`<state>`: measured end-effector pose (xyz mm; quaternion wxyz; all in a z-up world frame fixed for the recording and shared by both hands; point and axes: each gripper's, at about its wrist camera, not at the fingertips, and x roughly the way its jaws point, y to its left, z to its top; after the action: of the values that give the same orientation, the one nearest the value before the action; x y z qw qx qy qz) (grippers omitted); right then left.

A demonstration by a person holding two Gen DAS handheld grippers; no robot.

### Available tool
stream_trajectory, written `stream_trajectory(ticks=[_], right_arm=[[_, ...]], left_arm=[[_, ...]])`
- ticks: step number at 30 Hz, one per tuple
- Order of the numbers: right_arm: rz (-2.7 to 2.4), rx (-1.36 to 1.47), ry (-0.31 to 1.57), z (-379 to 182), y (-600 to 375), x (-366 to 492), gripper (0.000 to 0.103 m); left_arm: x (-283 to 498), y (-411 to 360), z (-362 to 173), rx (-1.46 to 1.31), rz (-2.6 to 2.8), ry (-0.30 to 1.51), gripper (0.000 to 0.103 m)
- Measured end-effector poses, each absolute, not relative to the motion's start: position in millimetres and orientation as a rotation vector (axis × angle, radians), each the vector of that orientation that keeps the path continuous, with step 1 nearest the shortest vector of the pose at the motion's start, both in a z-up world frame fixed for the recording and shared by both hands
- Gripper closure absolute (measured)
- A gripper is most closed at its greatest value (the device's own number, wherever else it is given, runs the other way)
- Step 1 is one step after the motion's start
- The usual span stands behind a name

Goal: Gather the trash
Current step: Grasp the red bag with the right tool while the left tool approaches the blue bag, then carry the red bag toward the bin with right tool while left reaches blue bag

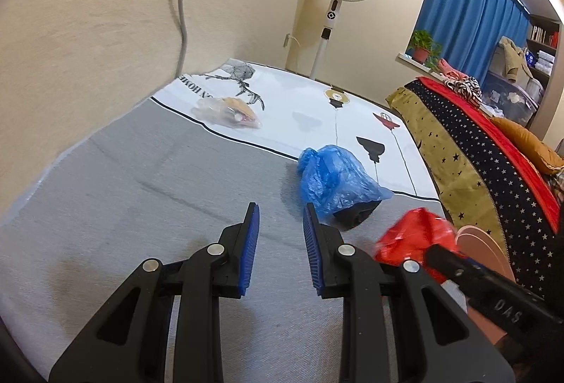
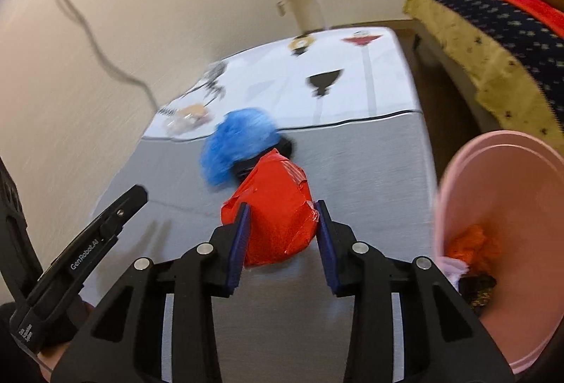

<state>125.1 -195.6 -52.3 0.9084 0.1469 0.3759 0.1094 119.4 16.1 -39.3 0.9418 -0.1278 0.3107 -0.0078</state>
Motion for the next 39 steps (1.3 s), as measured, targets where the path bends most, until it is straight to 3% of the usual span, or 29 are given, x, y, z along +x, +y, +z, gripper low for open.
stream_trajectory(ticks=[18, 20, 22, 33, 39], right_arm=[[0.145, 0.339, 0.755, -56.1, -240.3, 119.4, 0.065], [0.148, 0.336, 0.753, -56.8, -241.6, 119.7, 0.065], [0.154, 0.333, 0.749, -56.3, -241.4, 119.6, 0.065], [0.153, 0.314, 0.744, -56.2, -242.7, 119.2, 0.065], [0.139, 0.31, 0.729, -51.7, -245.8, 115.8, 0.065]], left_arm=[[164.5, -2.1, -60.3, -0.326, -0.034, 0.674, 0.077], [169.4, -2.9, -61.7, -0.326, -0.022, 0.678, 0.075], [175.2, -1.3, -63.7, -0.34, -0.006, 0.687, 0.065], [195.9, -6.0, -74.0, -0.397, -0.052, 0.75, 0.065], [193.5, -11.1, -73.9, -0.371, -0.077, 0.758, 0.1]])
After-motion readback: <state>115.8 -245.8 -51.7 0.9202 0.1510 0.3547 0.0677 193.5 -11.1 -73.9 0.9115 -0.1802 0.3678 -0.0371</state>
